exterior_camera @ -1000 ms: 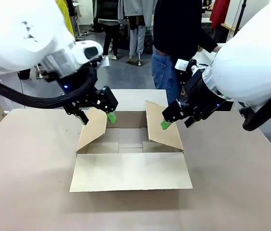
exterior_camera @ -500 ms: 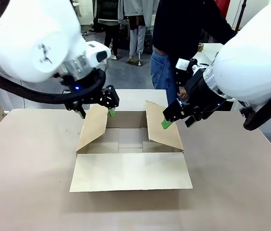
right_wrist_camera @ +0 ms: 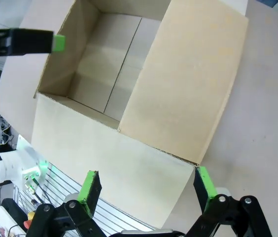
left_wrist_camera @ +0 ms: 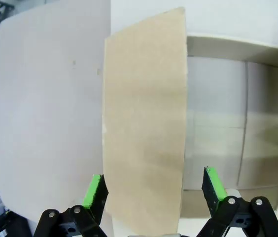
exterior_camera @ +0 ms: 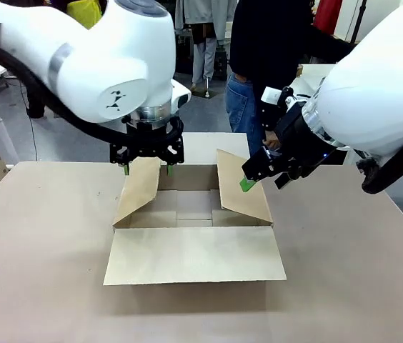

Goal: Pack the gift set into the box.
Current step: Place both hands on the side flaps of the Package Box and spread them outward.

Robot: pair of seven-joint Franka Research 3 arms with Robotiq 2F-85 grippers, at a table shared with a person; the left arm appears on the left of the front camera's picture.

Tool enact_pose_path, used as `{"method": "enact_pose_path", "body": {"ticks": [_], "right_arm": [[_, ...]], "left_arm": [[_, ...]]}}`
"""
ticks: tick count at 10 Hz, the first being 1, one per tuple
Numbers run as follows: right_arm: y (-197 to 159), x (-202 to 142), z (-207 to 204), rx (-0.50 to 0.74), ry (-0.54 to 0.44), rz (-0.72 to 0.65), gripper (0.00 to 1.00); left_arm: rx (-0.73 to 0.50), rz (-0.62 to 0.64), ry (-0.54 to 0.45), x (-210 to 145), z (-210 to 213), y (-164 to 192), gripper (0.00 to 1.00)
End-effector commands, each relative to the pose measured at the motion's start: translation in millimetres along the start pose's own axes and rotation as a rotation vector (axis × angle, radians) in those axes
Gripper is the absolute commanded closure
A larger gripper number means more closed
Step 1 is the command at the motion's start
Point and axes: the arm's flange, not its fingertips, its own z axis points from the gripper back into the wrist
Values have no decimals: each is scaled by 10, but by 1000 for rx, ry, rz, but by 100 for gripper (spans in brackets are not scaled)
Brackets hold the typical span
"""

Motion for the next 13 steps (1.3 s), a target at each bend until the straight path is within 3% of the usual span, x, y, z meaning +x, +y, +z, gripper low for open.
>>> {"method": "enact_pose_path", "body": {"ticks": [1,6,13], "right_arm": [[-14,-2,-4,-6,-12,10,0],[-14,-2,-4,-6,-12,10,0],[-14,-2,-4,-6,-12,10,0]], "left_arm": [[44,-11,42,197,-146,-210,0],[140,-10,33,202,-310,-225,0],[235,29,-113,62,10,195,0]]}}
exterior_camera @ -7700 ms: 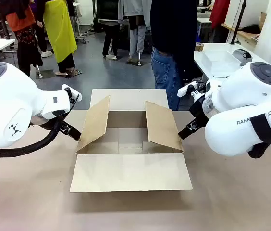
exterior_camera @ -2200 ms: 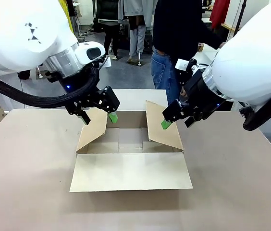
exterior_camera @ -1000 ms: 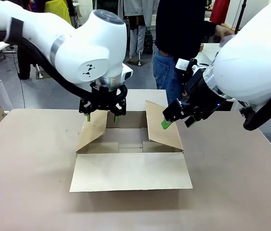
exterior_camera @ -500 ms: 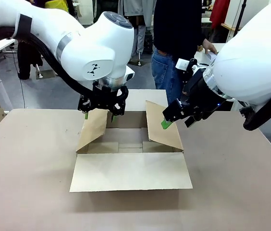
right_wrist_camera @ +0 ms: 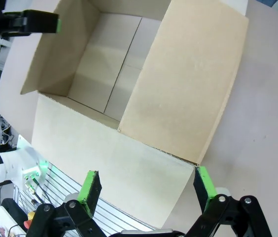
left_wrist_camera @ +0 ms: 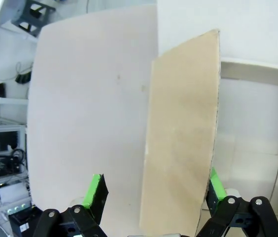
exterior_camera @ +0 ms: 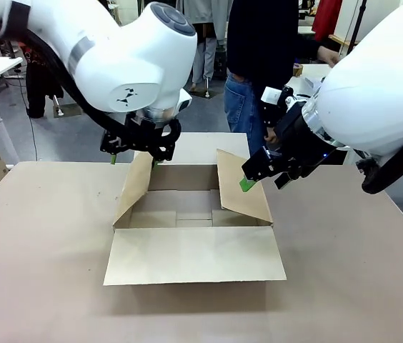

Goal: Pack the gift set into the box.
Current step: Place both hands on the side flaps of the Package Box and spread them outward.

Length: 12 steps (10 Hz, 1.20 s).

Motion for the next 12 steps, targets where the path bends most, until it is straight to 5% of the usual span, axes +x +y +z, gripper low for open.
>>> {"method": "enact_pose_path", "body": {"ticks": [1,7,12], "right_arm": [[-15,-2,-3,-7,-12,10,0],[-15,-2,-3,-7,-12,10,0],[-15,-2,-3,-7,-12,10,0]], "left_arm": [[21,36,-47,-83,36,247,0],[-62,21,-11,100,56,907,0],[-171,-161,84,501,-143,1438,0]]}}
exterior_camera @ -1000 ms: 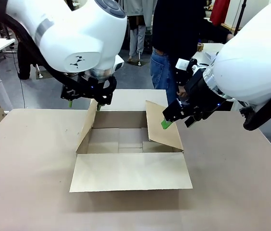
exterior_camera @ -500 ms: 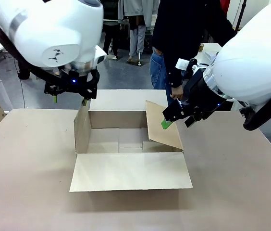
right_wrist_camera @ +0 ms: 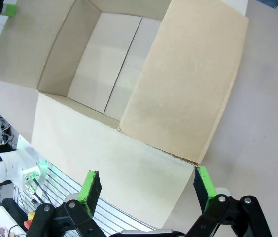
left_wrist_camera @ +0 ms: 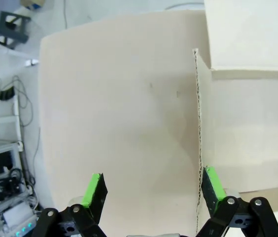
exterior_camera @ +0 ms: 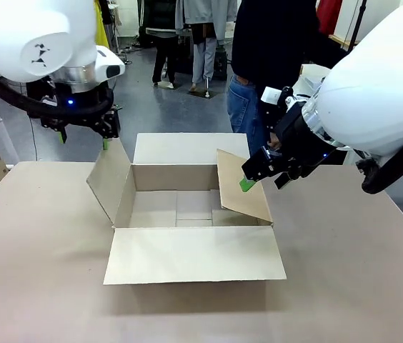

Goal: Pack the gift set into the box.
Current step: Place both hands on the side flaps of the Package Box and spread them outward.

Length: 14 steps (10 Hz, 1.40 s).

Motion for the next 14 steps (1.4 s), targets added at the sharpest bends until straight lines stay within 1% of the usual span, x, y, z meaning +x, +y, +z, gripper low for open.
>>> {"method": "enact_pose_path", "body": {"ticks": [1,2,3,5,7,8,9,10,11,12,13,14], "right_arm": [[-16,-2,-4,-7,-12,9,0],[-16,-2,-4,-7,-12,9,0],[-16,-2,-4,-7,-12,9,0],[-16,-2,-4,-7,-12,9,0],[-16,-2,-4,-7,-12,9,0],[-16,-2,-4,-7,-12,9,0],[-16,-2,-4,-7,-12,9,0],[-16,-2,-4,-7,-12,9,0],[-16,-2,-4,-7,-12,9,0],[-16,-2,-4,-7,-12,9,0],[-16,-2,-4,-7,-12,9,0],[-16,-2,-4,-7,-12,9,0]], "left_arm": [[-3,-28,43,60,-53,249,0],[-7,-11,43,78,-74,392,0],[-44,-20,68,90,-148,539,0],[-204,-82,165,57,-501,797,0],[-378,-171,238,-37,-853,867,0],[-446,-178,229,-69,-879,926,0],[-528,-183,184,-144,-795,977,0],[-565,-206,159,-245,-701,931,0],[-630,-228,123,-400,-538,765,0],[-679,-264,101,-565,-349,516,0],[-620,-314,107,-678,-223,148,0],[-577,-339,111,-703,-153,-162,0]]}}
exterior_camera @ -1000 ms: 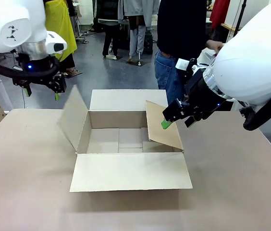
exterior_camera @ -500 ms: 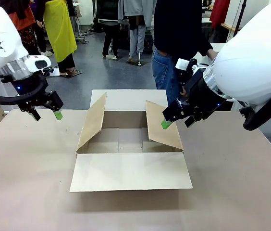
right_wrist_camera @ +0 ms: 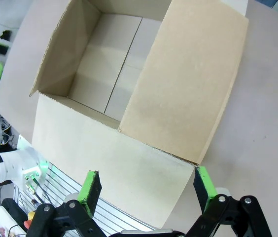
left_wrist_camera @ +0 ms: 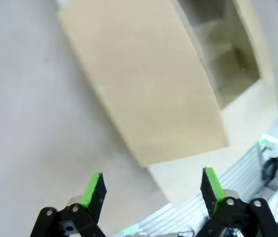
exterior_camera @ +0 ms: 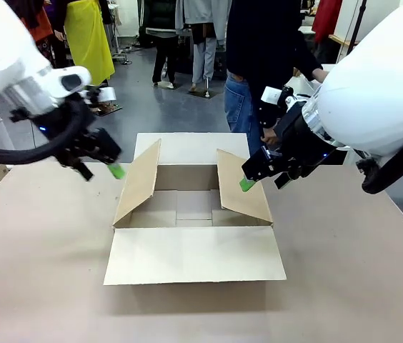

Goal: Pack the gift set into the box.
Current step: Place both hands on the side flaps of the Package Box and spread them outward.

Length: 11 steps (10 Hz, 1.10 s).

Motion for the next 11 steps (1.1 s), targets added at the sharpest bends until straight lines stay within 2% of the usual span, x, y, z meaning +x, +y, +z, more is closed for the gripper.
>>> {"method": "enact_pose_path", "body": {"ticks": [1,3,4,7,9,11], "right_arm": [[-17,-1,-7,-8,-11,9,0],[-17,-1,-7,-8,-11,9,0],[-17,-1,-7,-8,-11,9,0],[-17,-1,-7,-8,-11,9,0],[-17,-1,-7,-8,-11,9,0],[-17,-1,-7,-8,-11,9,0]], "left_arm": [[90,15,-20,149,-232,-414,0],[188,87,-113,393,-322,-902,0],[241,117,-110,513,-348,-1035,0],[543,192,-45,809,-550,-1176,0],[608,236,-60,966,-679,-1213,0],[641,302,-41,1103,-776,-1060,0]]}}
